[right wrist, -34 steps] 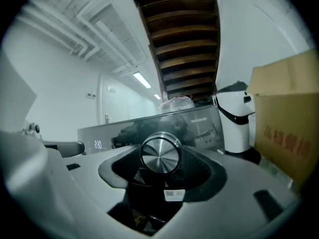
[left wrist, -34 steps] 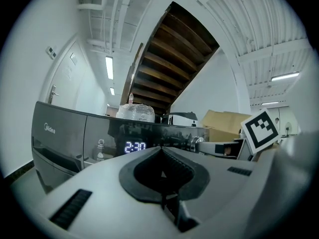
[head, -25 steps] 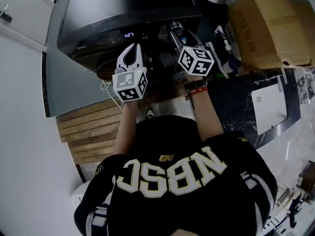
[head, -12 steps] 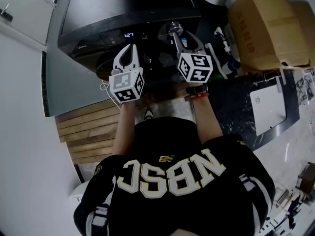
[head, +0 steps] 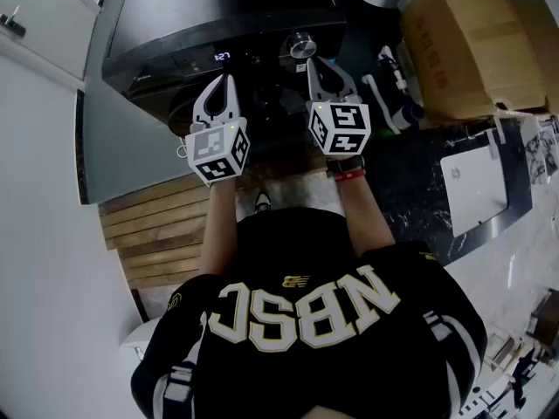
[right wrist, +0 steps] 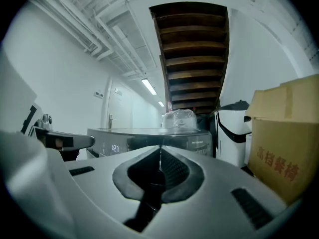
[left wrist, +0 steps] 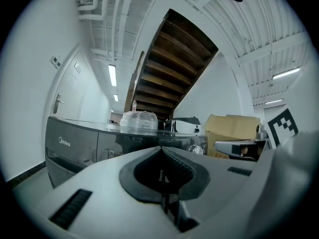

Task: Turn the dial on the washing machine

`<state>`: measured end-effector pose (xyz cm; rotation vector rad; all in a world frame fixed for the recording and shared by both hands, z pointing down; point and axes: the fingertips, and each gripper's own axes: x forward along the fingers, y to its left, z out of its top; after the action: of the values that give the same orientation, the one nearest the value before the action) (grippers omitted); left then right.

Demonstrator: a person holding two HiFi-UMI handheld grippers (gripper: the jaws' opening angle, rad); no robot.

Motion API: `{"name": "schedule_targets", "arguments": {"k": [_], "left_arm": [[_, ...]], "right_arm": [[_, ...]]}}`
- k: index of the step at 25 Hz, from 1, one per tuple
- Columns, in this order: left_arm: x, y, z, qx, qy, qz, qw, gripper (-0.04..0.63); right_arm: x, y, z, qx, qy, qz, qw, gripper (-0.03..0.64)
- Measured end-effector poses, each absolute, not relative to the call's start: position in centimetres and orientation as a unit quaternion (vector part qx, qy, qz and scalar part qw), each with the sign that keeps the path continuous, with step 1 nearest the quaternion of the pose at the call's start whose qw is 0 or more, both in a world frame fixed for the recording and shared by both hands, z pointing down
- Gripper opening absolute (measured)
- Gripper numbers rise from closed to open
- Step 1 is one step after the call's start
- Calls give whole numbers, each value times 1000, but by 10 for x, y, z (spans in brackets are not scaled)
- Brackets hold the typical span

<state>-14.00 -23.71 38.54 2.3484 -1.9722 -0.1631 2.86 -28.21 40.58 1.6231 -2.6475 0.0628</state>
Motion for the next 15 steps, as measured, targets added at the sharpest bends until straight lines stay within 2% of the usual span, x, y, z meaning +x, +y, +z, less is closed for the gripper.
{"name": "schedule_targets", "arguments": {"k": [15], "left_arm": [[-89,-175,373,754,-652,-69,23,14]], "right_arm": [[57,-220,396,486,-873,4,32,8]]}}
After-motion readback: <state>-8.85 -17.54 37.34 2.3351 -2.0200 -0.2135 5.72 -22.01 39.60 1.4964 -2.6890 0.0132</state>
